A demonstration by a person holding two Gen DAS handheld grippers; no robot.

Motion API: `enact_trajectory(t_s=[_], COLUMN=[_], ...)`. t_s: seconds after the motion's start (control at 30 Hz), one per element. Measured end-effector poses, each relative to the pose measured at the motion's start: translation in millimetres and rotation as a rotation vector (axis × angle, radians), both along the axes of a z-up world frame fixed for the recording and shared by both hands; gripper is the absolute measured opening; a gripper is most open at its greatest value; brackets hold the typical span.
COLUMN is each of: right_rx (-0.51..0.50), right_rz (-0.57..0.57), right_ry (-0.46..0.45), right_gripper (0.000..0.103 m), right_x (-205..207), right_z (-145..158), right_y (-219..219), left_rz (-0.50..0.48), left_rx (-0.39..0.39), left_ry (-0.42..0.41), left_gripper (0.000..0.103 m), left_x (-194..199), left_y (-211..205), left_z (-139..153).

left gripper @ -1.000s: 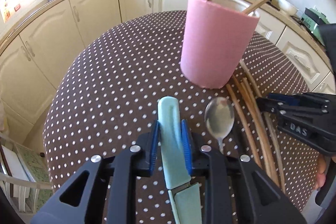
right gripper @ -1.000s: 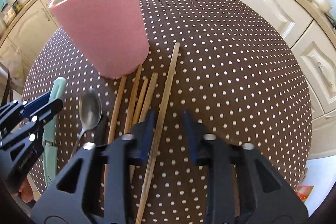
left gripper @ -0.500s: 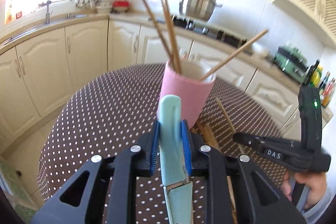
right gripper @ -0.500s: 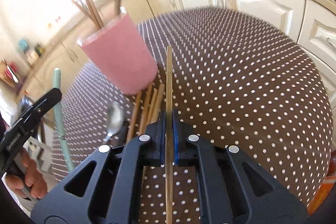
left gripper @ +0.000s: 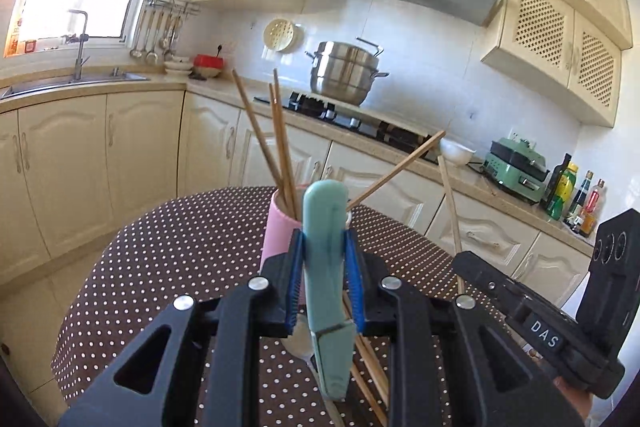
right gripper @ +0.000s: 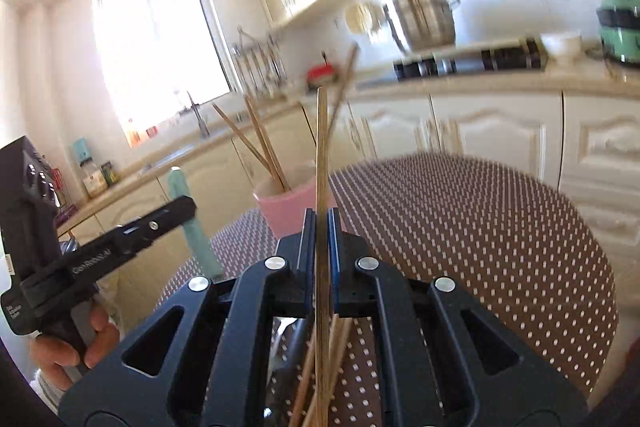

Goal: Organize utensils
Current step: 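Drop the light blue utensil into the pink cup with the left tool while the right tool holds a chopstick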

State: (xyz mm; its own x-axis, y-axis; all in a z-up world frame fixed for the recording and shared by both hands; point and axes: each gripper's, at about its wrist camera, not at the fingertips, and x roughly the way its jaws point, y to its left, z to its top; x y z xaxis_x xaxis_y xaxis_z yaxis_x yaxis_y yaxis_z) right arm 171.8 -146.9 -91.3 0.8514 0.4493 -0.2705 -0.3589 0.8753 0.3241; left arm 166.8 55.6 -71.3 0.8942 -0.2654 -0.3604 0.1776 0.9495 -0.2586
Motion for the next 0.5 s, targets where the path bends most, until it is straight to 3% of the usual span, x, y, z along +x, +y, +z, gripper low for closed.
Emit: enact_trajectory(t_s=[0.5], right_rx=[0.019], right_rz=[0.062], right_ry=[-0.125], right_gripper=[0.007], right_x=[11.5], right_z=[31.2], right_y=[21.3], left_rz=[-0.005], left_rx=[-0.013], left_ry=[-0.082], left_gripper=[0.020], left_x=[-3.6], left_y=[-0.7], left_z=[40.9])
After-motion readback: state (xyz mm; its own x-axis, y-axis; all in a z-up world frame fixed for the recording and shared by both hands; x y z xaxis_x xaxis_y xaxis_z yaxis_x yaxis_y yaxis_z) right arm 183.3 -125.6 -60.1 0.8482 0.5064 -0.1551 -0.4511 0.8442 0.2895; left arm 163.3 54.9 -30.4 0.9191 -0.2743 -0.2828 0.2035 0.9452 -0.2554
